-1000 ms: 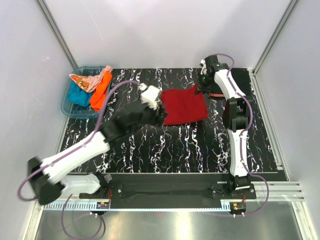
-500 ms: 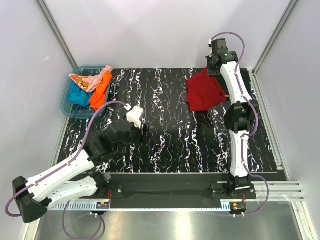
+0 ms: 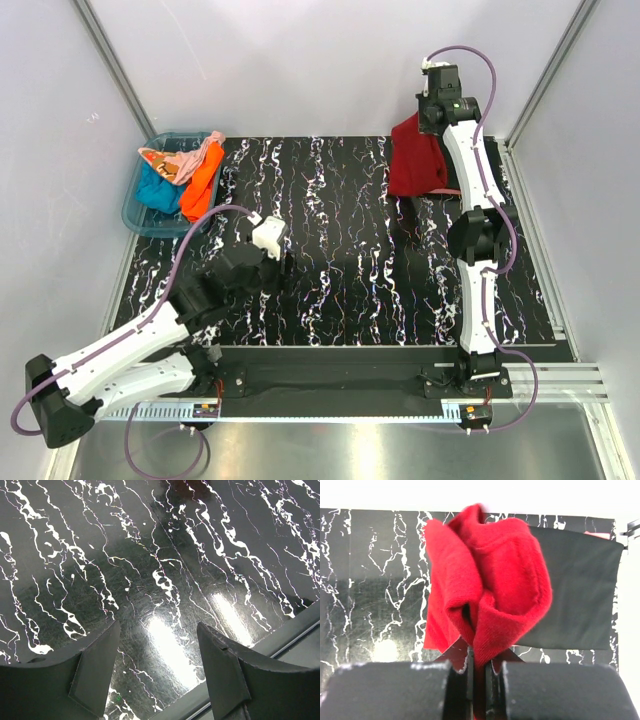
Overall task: Fold and stack the t-shirts
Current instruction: Neatly place the folded tshirt to the corner
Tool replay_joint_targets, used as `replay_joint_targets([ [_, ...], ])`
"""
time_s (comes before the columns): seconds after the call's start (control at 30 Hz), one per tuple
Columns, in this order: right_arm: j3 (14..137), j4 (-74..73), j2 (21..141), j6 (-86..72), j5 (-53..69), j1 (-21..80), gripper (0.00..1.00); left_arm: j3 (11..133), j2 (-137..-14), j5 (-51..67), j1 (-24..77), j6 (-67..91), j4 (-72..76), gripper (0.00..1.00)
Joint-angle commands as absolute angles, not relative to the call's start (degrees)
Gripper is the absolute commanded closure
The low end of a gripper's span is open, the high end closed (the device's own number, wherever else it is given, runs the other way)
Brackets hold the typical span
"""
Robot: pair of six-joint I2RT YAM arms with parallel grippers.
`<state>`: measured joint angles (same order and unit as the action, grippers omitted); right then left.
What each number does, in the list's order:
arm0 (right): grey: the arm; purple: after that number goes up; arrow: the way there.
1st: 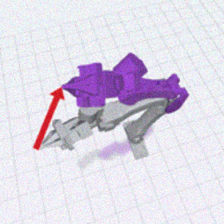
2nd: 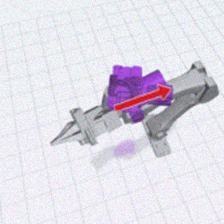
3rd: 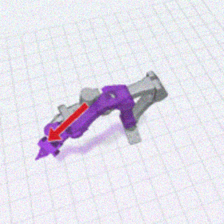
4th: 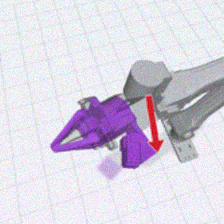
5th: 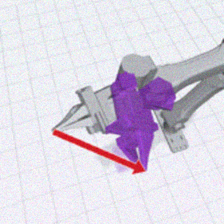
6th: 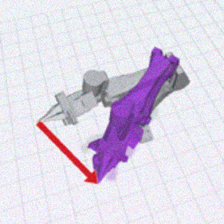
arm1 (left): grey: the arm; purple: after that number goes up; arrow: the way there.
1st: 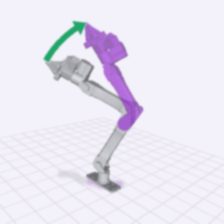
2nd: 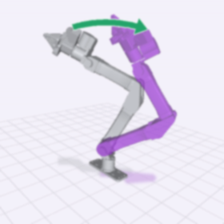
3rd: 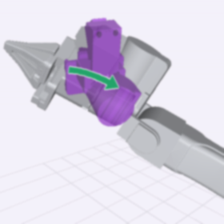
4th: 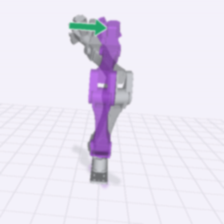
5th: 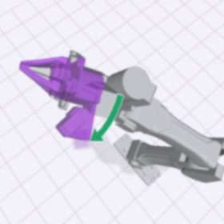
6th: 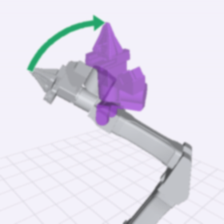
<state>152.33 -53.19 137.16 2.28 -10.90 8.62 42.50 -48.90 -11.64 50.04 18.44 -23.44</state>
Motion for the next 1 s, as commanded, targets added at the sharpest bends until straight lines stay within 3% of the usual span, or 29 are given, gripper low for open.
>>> replay_joint_targets([
  [0.0, 152.67, -49.74, 133.59, 5.97, -12.66, 8.88, 1.0, 42.45, -49.39, -9.32, 49.57, 18.37, -21.18, 0.31],
  [0.4, 148.54, -49.57, 127.79, 9.4, -11.16, 8.88, 1.0, 43.95, -51.59, -10.02, 49.57, 17.67, -20.21, 0.32],
  [0.6, 153.71, -49.83, 129.64, 12.57, -12.83, 8.09, 1.0, 44.73, -51.85, -8.53, 49.57, 18.46, -21.79, 0.32],
  [0.97, 150.47, -46.76, 128.58, 13.09, -13.01, 5.98, 1.0, 48.86, -56.59, -7.56, 49.48, 16.96, -22.5, 0.32],
])
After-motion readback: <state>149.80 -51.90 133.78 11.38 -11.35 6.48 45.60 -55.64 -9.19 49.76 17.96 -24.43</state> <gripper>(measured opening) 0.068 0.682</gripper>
